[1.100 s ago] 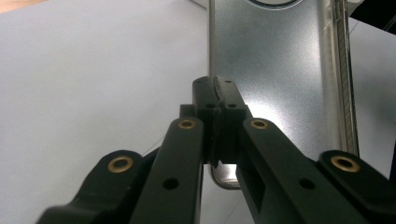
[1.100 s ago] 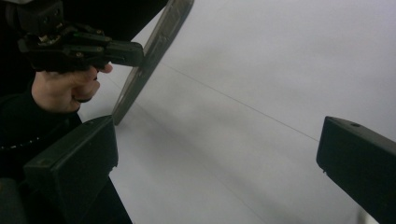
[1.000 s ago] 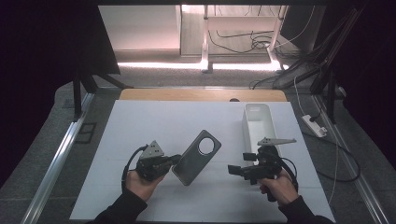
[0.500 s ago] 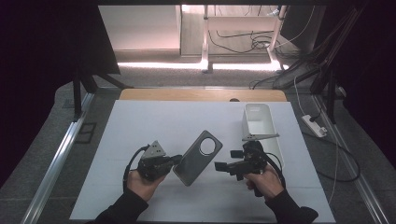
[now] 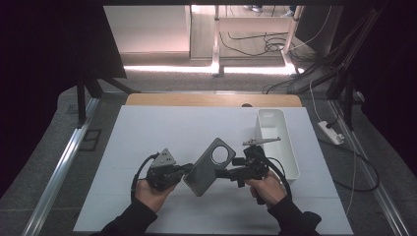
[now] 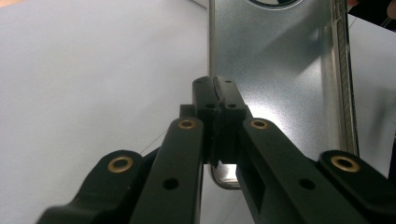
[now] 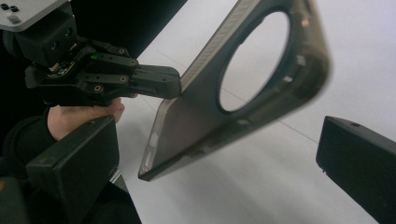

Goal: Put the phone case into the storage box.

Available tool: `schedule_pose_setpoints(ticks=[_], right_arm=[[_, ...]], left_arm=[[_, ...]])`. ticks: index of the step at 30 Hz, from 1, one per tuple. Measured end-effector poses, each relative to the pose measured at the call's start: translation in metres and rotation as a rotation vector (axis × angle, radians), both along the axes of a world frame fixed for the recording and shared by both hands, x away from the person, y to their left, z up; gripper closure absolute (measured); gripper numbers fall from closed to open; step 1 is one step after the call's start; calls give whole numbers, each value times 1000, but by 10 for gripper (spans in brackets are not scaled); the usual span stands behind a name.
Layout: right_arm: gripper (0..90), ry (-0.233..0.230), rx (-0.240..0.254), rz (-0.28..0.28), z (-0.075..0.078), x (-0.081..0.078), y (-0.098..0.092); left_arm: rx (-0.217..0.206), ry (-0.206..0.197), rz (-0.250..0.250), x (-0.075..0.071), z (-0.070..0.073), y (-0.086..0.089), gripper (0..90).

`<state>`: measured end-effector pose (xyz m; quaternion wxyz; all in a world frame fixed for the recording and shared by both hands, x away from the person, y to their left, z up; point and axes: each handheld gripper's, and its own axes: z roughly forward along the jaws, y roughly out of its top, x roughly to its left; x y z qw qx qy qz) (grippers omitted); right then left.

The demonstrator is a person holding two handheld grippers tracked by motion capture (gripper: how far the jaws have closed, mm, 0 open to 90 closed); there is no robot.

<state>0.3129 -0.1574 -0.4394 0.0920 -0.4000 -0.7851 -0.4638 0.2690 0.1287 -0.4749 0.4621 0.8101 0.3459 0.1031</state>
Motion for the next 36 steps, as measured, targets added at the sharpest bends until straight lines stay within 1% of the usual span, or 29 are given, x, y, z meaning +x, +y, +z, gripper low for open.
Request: schedule_pose_setpoints(ticks=[8,10,11,14,17,19,23,24,25,26,27,28,29,30,31,32,34,35,36], right_arm=[[0,9,-18,3,-3,3,15],[8,24,-14,-5,-5,5,19],[8,24,-14,-5,-5,5,19],[13,51,1,-10,-8,8,24],[41,72,13,-18,-10,10,27],[54,77,13,-21,-10,10,28],[165,90,21,-27,-11,11,29],[165,90,21,-27,-11,11,29],[241,99,29,-25,-12,12,29],[267,104,35,-24,-12,12,29],[267,104,35,-24,-12,12,29],[340,108,45,-27,-12,13,29],[373,112,51,-29,-12,13,29],[373,112,51,-29,-12,13,29],[406,115,54,-30,-12,13,29],[477,121,63,-25,-12,13,29],[532,129,70,-18,-12,13,29],[532,129,70,-18,-12,13,29],[583,133,74,-17,-13,13,29]], left_arm=[[-1,0,-1,0,0,0,890],[-1,-3,-1,0,1,0,890],[-1,-3,-1,0,1,0,889],[-2,-5,1,0,1,0,890],[-1,-5,-1,0,1,0,890],[0,-6,-1,0,1,0,890],[1,-8,-4,0,2,-1,890],[1,-8,-4,0,2,-1,890],[2,-9,-3,0,2,-1,889],[2,-9,-3,0,2,-1,889],[1,-8,-4,0,2,-1,889],[2,-9,-4,0,2,-1,890],[1,-10,-3,0,2,-1,890],[1,-10,-3,0,2,-1,890],[0,-11,-2,-1,2,-1,890],[0,-14,1,-1,2,-1,889],[-2,-14,2,-1,3,0,889],[-2,-14,2,-1,3,0,889],[-1,-16,2,-1,3,0,889]])
